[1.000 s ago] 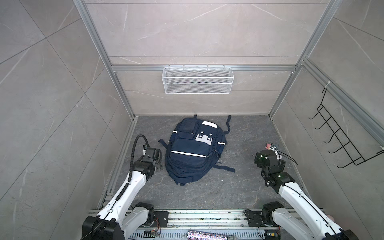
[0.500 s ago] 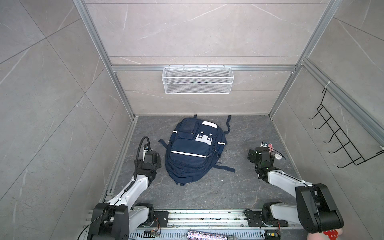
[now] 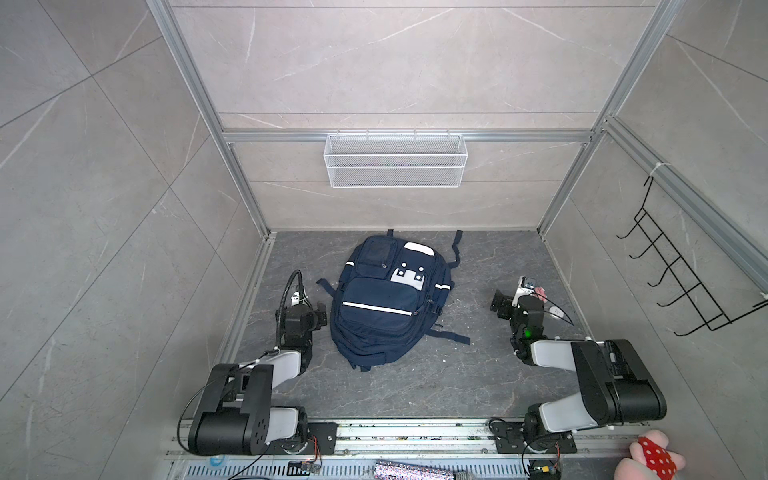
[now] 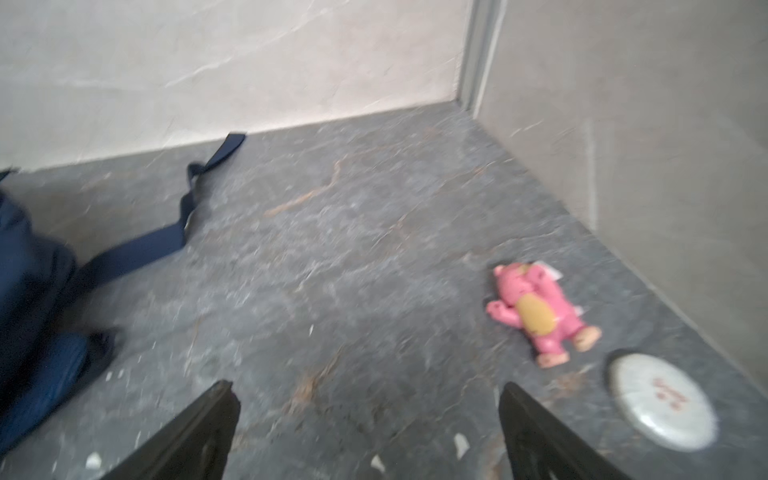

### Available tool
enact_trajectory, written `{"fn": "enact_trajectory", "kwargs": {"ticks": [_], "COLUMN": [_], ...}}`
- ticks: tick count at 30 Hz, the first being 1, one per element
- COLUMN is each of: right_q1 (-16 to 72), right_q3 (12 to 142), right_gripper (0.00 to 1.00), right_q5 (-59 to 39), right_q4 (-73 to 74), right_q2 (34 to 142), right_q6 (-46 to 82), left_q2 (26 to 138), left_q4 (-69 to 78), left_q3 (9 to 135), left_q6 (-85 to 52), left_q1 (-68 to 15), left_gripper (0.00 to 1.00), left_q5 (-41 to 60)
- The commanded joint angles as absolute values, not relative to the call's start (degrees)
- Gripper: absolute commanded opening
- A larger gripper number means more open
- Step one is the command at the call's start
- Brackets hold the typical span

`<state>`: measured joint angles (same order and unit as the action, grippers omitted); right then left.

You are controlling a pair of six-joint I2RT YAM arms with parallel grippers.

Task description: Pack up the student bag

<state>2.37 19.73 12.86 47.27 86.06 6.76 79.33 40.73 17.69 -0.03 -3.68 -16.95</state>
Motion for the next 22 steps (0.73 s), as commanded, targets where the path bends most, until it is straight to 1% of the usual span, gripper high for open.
{"fn": "enact_trajectory", "kwargs": {"ticks": [1, 3, 5, 9, 22], "right_q1": [2.3, 2.4, 2.5, 2.6, 3.1], "right_q3": [19.0, 19.1, 19.0, 19.0, 19.6], "right_gripper": [1.00, 1.00, 1.00, 1.00, 1.00], "right_q5": [9.3, 9.5, 9.7, 9.5, 10.1], "right_q4": [53.5, 53.2, 53.5, 53.3, 52.2], "right_q2": [86.6, 86.6, 86.6, 86.4, 86.5], "right_q6": [4.5, 4.5, 4.4, 4.3, 4.0], "left_q2": [84.2, 86.7, 85.7, 86.2, 86.2], "left_q4": [53.4, 54.5, 49.2, 49.2, 48.6], "left_q3": [17.8, 18.4, 20.0, 20.5, 20.7], "left_q6": [1.9, 0.9, 0.1, -0.1, -0.2], "left_q1": [-1.9, -0.5, 0.5, 1.3, 1.4], "left_gripper": [1.00, 1.00, 1.00, 1.00, 1.00], "left_q5": [-12.0, -10.5, -8.5, -7.2, -6.9]}}
